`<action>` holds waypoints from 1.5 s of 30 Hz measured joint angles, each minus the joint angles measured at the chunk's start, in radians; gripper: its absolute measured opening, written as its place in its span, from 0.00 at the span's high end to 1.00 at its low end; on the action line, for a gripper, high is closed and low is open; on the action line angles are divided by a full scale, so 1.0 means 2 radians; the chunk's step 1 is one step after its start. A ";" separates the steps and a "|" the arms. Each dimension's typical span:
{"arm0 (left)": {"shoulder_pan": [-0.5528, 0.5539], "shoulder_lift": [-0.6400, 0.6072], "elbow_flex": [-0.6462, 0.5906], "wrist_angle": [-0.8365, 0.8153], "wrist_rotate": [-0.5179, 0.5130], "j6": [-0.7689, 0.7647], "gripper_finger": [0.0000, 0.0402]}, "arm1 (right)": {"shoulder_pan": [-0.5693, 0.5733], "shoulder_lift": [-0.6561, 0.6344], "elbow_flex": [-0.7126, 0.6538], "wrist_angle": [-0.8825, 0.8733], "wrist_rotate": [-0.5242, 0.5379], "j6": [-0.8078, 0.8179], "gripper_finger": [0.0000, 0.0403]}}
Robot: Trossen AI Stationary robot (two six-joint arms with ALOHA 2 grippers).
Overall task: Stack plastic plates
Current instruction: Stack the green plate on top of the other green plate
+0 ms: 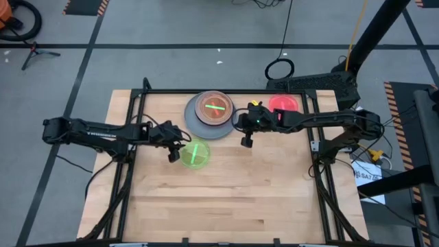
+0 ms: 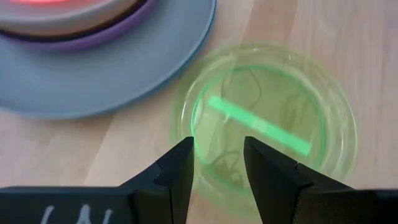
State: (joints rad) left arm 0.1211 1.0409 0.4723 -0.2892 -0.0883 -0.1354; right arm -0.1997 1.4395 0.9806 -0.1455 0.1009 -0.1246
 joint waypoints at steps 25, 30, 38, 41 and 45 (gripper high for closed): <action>0.018 0.125 0.000 0.098 -0.039 0.014 0.63 | 0.000 0.000 0.000 -0.006 0.001 -0.002 1.00; 0.022 0.139 0.000 0.100 -0.040 0.014 0.63 | 0.000 0.001 0.000 -0.007 0.001 -0.005 1.00; 0.022 0.172 0.000 0.106 -0.040 0.010 0.63 | 0.000 0.001 0.000 -0.008 0.001 -0.006 1.00; 0.022 0.177 0.000 0.106 -0.040 0.009 0.63 | 0.000 0.001 0.000 -0.008 0.001 -0.006 1.00; 0.022 0.178 0.000 0.107 -0.040 0.008 0.63 | 0.000 0.001 0.000 -0.008 0.001 -0.006 1.00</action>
State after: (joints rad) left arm 0.1642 1.3960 0.4725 -0.0758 -0.1677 -0.1188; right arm -0.2001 1.4406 0.9803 -0.1608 0.1032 -0.1356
